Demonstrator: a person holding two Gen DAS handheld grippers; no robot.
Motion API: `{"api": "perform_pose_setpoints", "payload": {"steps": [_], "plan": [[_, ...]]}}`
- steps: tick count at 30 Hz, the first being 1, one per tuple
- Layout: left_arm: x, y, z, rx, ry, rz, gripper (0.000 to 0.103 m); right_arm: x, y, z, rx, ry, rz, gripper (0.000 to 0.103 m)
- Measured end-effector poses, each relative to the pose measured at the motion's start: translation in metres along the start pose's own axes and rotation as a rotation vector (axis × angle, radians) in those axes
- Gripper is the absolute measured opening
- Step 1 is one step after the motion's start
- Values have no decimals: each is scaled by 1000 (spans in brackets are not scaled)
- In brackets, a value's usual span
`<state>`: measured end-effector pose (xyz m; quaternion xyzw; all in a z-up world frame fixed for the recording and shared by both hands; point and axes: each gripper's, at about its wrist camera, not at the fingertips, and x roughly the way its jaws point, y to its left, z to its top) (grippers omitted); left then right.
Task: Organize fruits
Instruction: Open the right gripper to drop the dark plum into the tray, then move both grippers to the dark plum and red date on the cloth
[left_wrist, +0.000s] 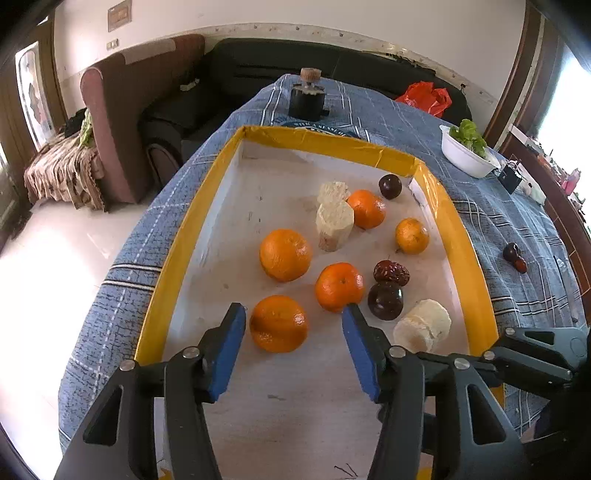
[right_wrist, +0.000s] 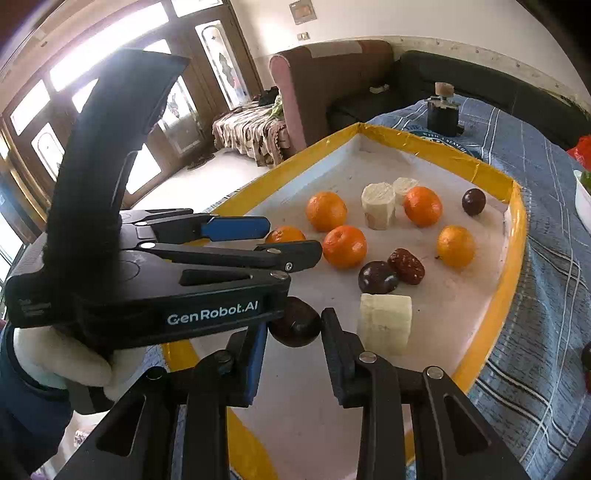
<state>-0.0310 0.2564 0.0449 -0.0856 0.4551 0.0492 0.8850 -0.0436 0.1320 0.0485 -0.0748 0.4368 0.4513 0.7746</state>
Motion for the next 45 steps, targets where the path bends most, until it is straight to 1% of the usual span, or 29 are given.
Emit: {"api": "perform_pose_setpoints", "payload": {"steps": [9, 13, 14, 17, 20, 24, 26, 28, 31, 33, 34, 35, 37, 40, 42, 43, 45], "plan": [[-3, 1, 0, -16, -10, 8, 55, -17, -9, -4, 27, -30, 19, 34], [-6, 4, -1, -30, -11, 11, 55, -9, -11, -7, 40, -6, 39, 35], [-6, 4, -1, -32, -12, 12, 55, -5, -12, -8, 46, 5, 47, 38], [-5, 7, -1, -43, -11, 12, 55, 3, -10, -12, 27, 30, 56, 41], [-6, 8, -2, -43, -14, 12, 55, -1, -9, -13, 14, 21, 57, 41], [-10, 9, -3, -43, -34, 5, 55, -26, -18, -8, 42, -45, 76, 41], [-16, 6, -6, -34, -66, -3, 55, -40, -24, -8, 49, -81, 84, 41], [-22, 0, -9, -10, -113, 5, 55, -55, -31, -9, 54, -114, 91, 41], [-35, -10, -12, 32, -201, 47, 55, -77, -47, -15, 76, -169, 89, 41], [-41, -14, -12, 48, -259, 83, 55, -93, -64, -20, 122, -206, 100, 41], [-43, -17, -12, 61, -285, 90, 55, -100, -73, -22, 145, -223, 103, 41], [-43, -20, -11, 77, -294, 91, 55, -108, -84, -25, 176, -245, 101, 41], [-35, -25, -10, 107, -271, 95, 55, -124, -106, -30, 233, -299, 78, 41], [-21, -28, -12, 117, -218, 115, 55, -149, -135, -37, 304, -375, 31, 41], [-22, -29, -12, 109, -225, 138, 55, -163, -158, -44, 372, -423, 30, 41], [-24, -29, -12, 98, -228, 129, 55, -168, -166, -46, 392, -439, 21, 41], [-26, -30, -12, 88, -218, 95, 55, -173, -181, -50, 414, -456, -24, 40]]}}
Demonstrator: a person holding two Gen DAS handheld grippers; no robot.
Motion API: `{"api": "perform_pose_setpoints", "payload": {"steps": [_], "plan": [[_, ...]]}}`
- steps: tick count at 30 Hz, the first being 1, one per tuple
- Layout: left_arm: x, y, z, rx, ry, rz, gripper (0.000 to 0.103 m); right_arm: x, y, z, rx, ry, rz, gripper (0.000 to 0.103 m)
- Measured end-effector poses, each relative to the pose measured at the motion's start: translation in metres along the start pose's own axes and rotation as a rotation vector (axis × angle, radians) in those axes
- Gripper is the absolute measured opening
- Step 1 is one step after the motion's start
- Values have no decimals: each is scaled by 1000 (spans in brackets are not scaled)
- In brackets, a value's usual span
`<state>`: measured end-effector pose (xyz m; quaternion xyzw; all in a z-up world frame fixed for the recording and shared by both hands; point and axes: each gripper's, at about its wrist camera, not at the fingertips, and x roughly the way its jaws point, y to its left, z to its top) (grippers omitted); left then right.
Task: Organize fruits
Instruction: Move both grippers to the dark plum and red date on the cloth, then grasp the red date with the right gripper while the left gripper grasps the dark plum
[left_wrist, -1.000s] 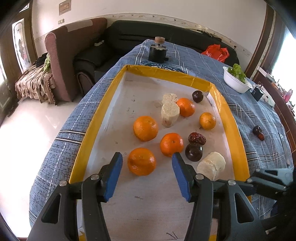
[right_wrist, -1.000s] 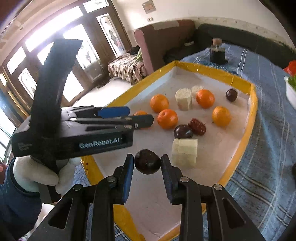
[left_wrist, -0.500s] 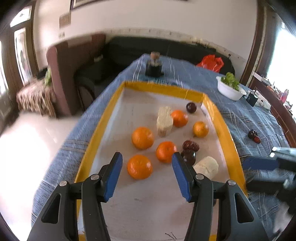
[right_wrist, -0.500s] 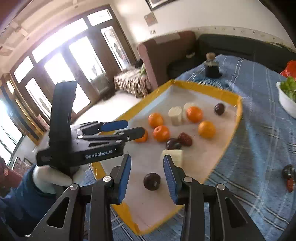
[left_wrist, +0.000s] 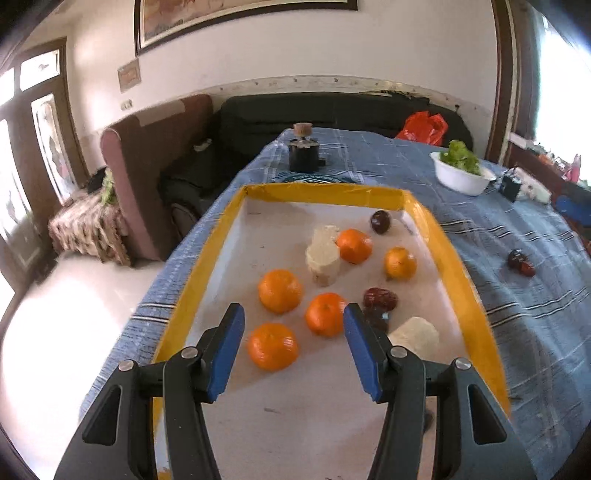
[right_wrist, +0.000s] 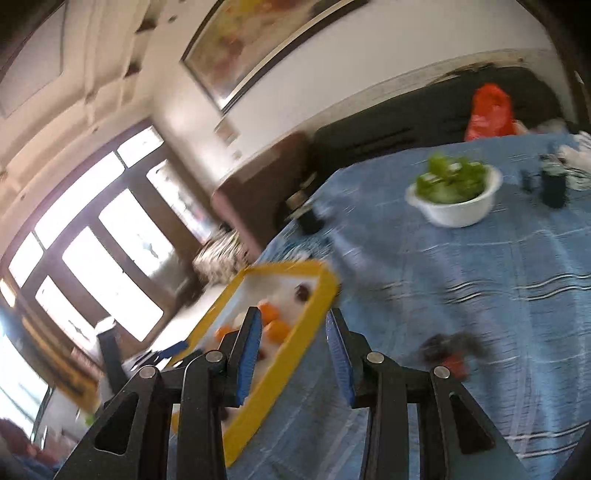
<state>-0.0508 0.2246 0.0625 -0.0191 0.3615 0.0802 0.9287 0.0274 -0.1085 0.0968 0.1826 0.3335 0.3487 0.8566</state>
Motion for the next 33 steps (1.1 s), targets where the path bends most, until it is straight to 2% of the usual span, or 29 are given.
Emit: {"api": "perform_pose_setpoints", "payload": {"steps": [2, 5, 7, 9, 12, 15, 19, 21, 24, 26, 29, 33], "plan": [[-6, -5, 0, 4, -17, 11, 55, -1, -14, 2, 12, 29, -30, 41], [-22, -16, 6, 6, -42, -36, 55, 5, -33, -1, -6, 43, -162, 40], [-33, -30, 13, 21, -72, -64, 58, 9, -52, 0, 54, 68, -177, 41], [-41, -49, 22, 27, -75, -136, 62, 9, -69, 0, 110, 90, -172, 41], [-39, -89, 30, 46, -22, -266, 64, 5, -84, -3, 147, 105, -217, 40], [-26, -137, 26, 81, 49, -381, 64, 1, -97, -2, 199, 98, -187, 40], [-6, -194, 7, 129, 125, -478, 64, -3, -98, -3, 187, 93, -175, 40], [7, -214, -4, 144, 142, -487, 63, -1, -95, -4, 166, 105, -177, 37], [21, -228, -16, 171, 156, -450, 63, 11, -91, -9, 113, 154, -202, 30], [28, -227, -21, 169, 168, -428, 63, 17, -91, -13, 97, 188, -212, 30], [35, -215, -20, 110, 200, -444, 63, 26, -88, -18, 51, 218, -244, 30], [35, -209, -18, 103, 203, -445, 63, 36, -82, -25, -22, 261, -283, 30]]}}
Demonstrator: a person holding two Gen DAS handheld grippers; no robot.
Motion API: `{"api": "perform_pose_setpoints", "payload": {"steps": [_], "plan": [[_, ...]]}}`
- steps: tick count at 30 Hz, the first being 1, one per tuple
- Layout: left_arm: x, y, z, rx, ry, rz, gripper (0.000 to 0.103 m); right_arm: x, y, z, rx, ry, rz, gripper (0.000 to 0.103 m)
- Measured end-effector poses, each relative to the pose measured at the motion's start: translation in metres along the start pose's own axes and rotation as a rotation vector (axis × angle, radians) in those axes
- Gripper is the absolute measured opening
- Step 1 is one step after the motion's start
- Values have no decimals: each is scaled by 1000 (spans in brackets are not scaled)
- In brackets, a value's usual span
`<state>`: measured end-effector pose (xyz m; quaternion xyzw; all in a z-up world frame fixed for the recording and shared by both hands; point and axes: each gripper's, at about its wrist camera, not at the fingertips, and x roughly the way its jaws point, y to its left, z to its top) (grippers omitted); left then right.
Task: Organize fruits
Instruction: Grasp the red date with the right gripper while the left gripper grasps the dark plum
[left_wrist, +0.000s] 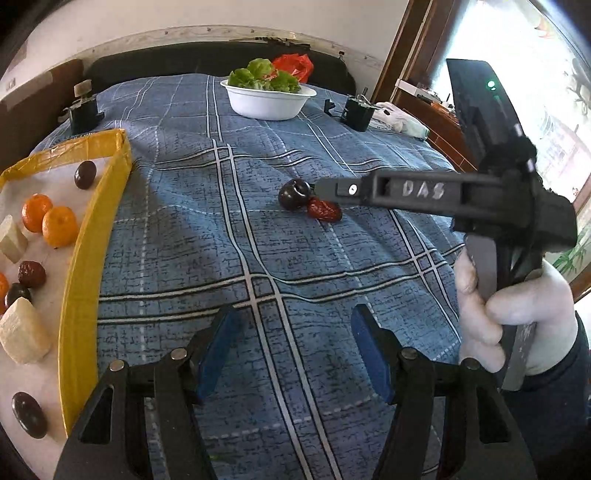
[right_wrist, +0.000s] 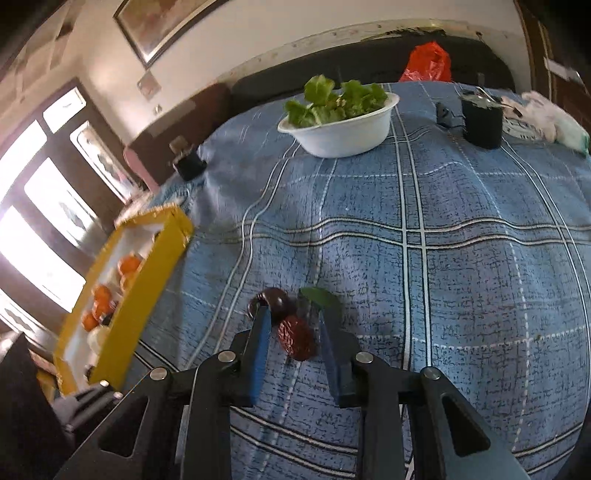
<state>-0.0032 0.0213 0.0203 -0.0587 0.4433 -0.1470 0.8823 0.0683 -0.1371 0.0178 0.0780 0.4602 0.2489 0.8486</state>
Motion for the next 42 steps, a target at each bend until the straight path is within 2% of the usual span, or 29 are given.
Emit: {"api": "perform_pose_setpoints", "payload": {"steps": [3, 6, 7, 8, 11, 16, 21, 26, 30, 37, 40, 42], "plan": [[-2, 0, 0, 4, -2, 0, 63, 8, 10, -5, -73, 36, -36, 29], [-3, -1, 2, 2, -8, 7, 63, 10, 20, -8, -146, 33, -96, 29], [-4, 0, 2, 0, -11, 13, 63, 10, 20, -8, -151, 32, -111, 23], [-6, 1, 4, -1, -15, 18, 63, 9, 20, -8, -152, 31, -115, 23], [-12, 0, 11, 2, -25, 31, 63, -4, 14, -4, -112, -6, -90, 23], [-20, -11, 34, 34, -53, 54, 63, -39, -5, 6, 23, -144, -18, 23], [-4, -22, 66, 82, -41, 121, 62, -56, -19, 10, 113, -209, -3, 23], [21, -28, 83, 94, -11, 113, 49, -65, -27, 12, 162, -237, 21, 23], [43, -33, 90, 95, 46, 99, 49, -67, -27, 11, 170, -242, 36, 23], [72, -38, 93, 103, 79, 146, 48, -70, -28, 11, 178, -253, 46, 23], [79, -35, 90, 94, 78, 157, 35, -71, -27, 10, 176, -254, 46, 23], [81, -32, 86, 75, 77, 121, 32, -72, -27, 10, 175, -253, 48, 23]]}}
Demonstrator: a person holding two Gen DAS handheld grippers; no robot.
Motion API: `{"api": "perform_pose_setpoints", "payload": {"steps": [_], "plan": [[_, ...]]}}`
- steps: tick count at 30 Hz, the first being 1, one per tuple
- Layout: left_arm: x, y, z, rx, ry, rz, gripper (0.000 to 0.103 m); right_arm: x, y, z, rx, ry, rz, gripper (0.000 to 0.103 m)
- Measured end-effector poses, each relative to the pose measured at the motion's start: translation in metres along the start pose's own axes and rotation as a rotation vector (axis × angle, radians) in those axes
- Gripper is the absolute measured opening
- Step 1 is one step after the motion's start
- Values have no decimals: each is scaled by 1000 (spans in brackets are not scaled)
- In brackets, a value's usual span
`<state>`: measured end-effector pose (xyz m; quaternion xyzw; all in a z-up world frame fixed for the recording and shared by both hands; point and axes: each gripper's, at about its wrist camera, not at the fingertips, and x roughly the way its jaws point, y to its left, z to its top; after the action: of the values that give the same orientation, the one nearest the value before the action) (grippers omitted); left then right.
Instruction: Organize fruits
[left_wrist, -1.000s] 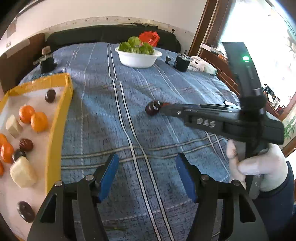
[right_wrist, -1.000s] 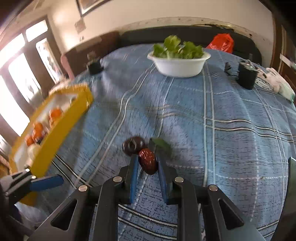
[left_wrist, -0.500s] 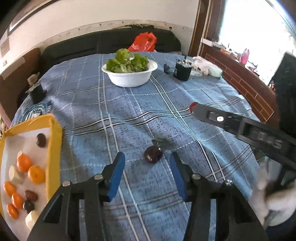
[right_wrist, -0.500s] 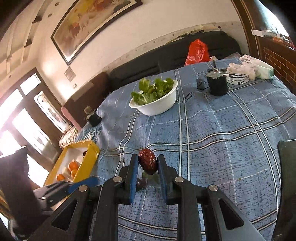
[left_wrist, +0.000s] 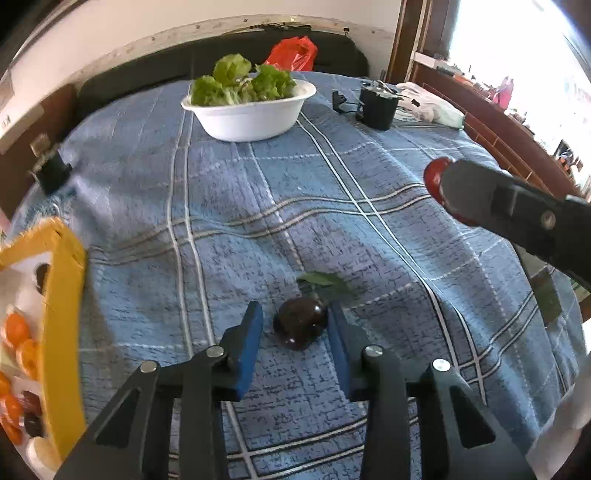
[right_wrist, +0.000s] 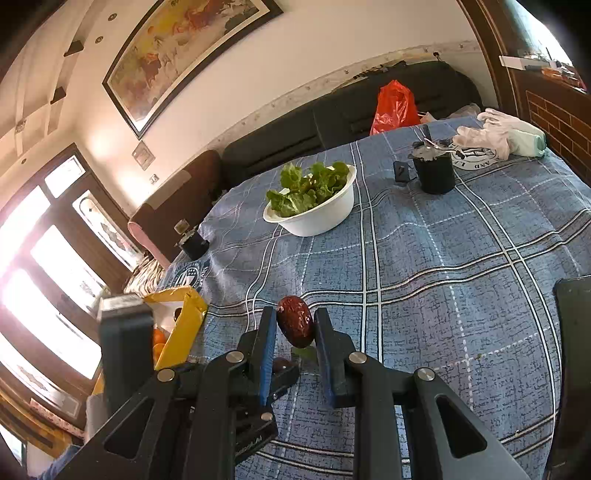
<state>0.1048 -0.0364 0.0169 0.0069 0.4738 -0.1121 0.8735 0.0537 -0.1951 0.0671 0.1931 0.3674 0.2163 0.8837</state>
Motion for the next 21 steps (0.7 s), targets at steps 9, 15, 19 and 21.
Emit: {"api": "perform_pose_setpoints", "payload": {"steps": [9, 15, 19, 21], "plan": [[-23, 8, -28, -31, -76, -47, 27, 3, 5, -3, -25, 14, 3, 23], [-47, 21, -49, -87, -125, -83, 27, 10, 22, -12, -84, 40, 20, 23], [-61, 21, -55, -80, -168, -74, 27, 16, 35, -19, -130, 63, 29, 23], [-66, 22, -56, -79, -177, -79, 27, 19, 39, -21, -152, 68, 25, 23]]}}
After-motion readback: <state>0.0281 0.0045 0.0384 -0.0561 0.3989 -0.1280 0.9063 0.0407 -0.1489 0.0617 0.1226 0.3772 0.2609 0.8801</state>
